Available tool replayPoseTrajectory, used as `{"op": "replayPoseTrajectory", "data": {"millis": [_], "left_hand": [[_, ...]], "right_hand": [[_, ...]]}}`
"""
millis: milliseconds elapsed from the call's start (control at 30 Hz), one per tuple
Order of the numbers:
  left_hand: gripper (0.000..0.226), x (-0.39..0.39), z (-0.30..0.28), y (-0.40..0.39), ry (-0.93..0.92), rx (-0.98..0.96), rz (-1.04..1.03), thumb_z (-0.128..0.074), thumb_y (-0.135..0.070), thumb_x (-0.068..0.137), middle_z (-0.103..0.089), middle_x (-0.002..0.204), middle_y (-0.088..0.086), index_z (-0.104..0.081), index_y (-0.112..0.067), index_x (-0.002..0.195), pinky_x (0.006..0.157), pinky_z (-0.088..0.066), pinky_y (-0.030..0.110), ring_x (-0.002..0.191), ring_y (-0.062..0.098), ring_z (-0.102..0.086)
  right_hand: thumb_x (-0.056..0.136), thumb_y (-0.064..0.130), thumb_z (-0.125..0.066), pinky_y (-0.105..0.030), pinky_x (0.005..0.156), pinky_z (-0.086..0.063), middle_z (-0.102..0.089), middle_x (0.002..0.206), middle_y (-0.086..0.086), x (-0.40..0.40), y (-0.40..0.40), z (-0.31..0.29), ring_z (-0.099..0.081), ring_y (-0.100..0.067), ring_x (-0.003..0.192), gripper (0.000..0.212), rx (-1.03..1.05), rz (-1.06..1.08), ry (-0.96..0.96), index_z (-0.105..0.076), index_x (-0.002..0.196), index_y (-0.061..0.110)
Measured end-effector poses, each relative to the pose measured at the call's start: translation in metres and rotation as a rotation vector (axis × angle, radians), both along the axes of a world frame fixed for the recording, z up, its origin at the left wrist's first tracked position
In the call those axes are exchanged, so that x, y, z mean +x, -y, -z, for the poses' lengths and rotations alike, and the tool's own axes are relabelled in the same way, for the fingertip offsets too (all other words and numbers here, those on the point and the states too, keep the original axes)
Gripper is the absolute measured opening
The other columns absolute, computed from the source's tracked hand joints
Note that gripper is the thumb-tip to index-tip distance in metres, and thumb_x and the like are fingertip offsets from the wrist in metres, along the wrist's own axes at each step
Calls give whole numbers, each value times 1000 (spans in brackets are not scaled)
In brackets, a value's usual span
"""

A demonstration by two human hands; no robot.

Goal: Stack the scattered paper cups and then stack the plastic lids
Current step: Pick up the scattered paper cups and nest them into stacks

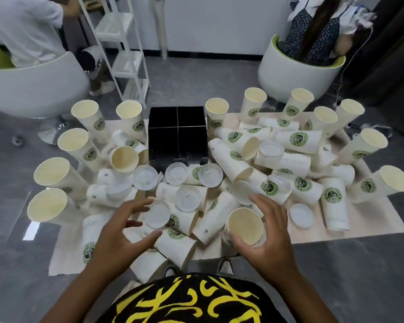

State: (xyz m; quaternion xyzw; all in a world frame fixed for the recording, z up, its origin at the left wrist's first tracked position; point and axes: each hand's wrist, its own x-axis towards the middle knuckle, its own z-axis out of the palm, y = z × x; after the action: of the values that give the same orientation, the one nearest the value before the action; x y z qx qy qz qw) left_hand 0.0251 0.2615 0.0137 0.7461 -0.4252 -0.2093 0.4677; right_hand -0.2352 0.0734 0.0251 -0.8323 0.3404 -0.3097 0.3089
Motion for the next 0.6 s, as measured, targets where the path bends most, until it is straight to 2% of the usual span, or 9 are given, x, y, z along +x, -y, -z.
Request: {"op": "replayPoseTrajectory", "data": {"millis": [167, 300, 433, 533, 600], "left_hand": [[61, 10, 15, -73, -16, 70, -238, -92, -28, 71, -63, 127, -17, -64, -27, 126, 87, -56, 24, 117, 8, -63], [66, 7, 32, -109, -59, 123, -347, -92, -10, 72, -62, 127, -17, -62, -31, 128, 87, -55, 21, 118, 7, -62], [64, 0, 51, -136, -109, 142, -502, -91, -12, 73, -60, 128, -23, -63, -28, 128, 85, -51, 12, 118, -4, -57], [66, -3, 71, -151, -189, 172, -583, -90, -16, 76, -53, 129, -33, -58, -33, 132, 81, -55, 19, 120, -4, -55], [65, -3, 85, -158, -239, 189, -622, -89, -17, 77, -50, 127, -34, -57, -34, 132, 81, -55, 25, 120, 2, -55]], "right_hand": [[76, 42, -80, -20, 102, -42, -51, 138, 14, 54, -20, -10, -48, -11, 128, 72, 32, -314, -27, -53, 140, 24], [78, 47, -79, -15, 102, -40, -44, 139, 19, 87, -35, 16, -43, -6, 132, 74, 151, -538, -199, -47, 143, 36], [80, 54, -72, -24, 109, -39, -40, 138, 18, 107, -50, 44, -37, -3, 132, 72, 170, -668, -388, -41, 144, 41], [82, 56, -70, -25, 113, -35, -38, 144, 14, 120, -59, 58, -34, -7, 135, 75, 159, -775, -539, -39, 148, 40], [79, 58, -66, -35, 108, -43, -43, 142, 6, 128, -65, 72, -41, -17, 131, 77, 53, -838, -627, -41, 149, 36]]}}
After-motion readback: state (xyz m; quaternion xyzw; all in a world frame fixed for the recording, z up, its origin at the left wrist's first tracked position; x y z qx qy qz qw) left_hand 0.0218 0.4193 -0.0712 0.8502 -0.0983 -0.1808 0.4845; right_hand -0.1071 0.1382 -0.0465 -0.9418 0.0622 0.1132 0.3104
